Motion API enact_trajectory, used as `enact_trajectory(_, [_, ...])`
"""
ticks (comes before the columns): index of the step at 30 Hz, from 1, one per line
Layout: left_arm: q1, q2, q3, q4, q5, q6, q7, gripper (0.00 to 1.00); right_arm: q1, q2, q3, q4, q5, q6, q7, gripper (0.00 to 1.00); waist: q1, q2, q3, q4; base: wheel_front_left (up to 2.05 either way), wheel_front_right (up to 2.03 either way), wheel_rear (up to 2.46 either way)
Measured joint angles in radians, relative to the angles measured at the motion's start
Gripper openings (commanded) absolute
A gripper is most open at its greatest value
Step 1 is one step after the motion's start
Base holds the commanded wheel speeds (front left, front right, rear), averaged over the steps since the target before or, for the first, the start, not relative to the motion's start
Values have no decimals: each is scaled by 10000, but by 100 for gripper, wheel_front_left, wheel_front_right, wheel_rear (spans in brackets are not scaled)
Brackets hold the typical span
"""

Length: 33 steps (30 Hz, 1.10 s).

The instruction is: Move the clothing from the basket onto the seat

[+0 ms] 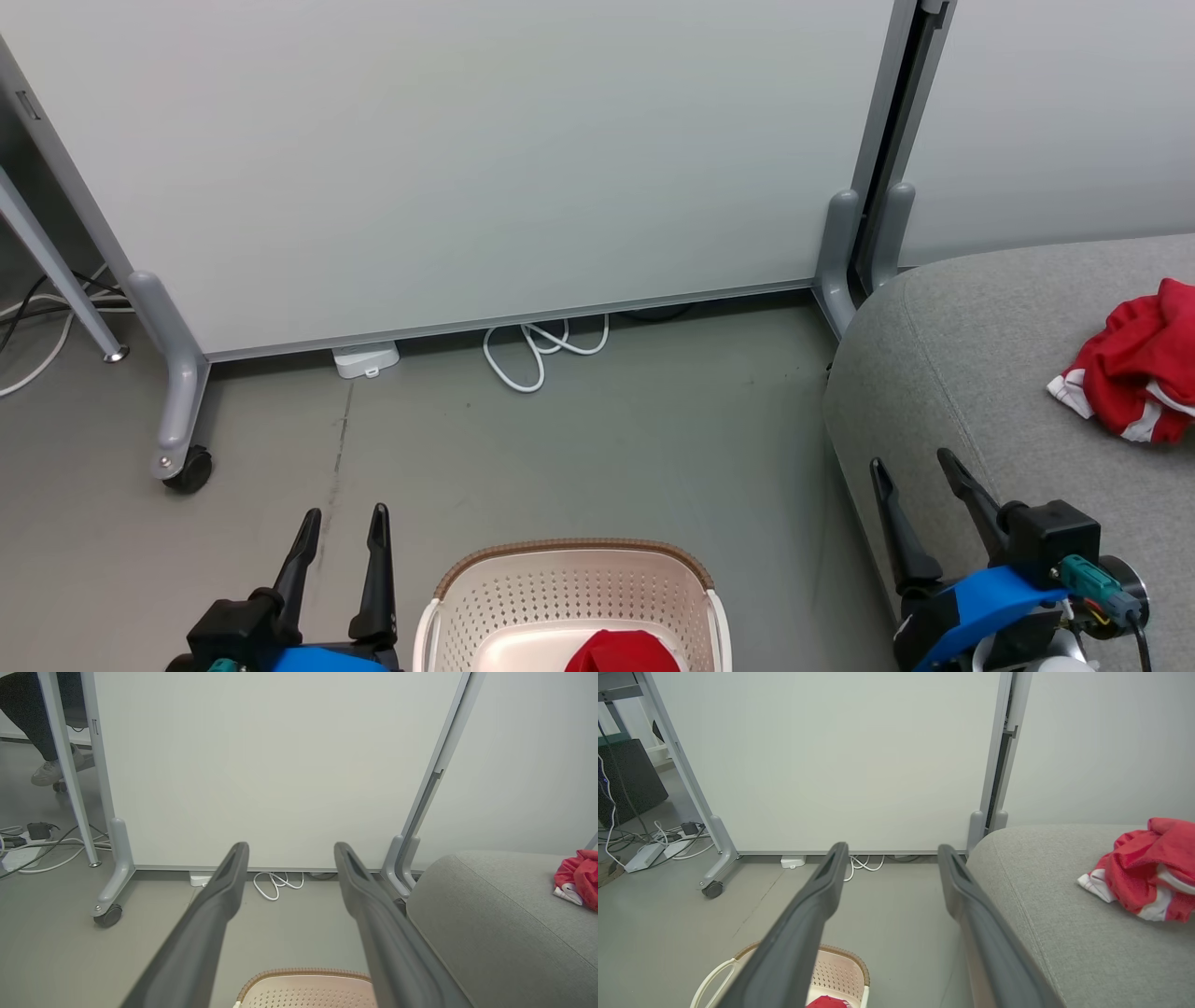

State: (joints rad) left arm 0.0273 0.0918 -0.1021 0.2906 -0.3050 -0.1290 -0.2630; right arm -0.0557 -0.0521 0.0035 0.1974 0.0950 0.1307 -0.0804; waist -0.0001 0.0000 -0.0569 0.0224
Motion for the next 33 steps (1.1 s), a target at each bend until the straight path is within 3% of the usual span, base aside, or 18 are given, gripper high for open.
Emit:
enact_trajectory(22, [-98,207,-508,244,-199,0,0,100,23,8,259,-92,213,0,31,100,1,0,426,-59,0,0,0])
enact_trajectory(33, [-1244,343,-1611,907,-533,0,0,100,-937,13,876,-343,213,0,-138,100,2,0,1925,-418,0,0,0])
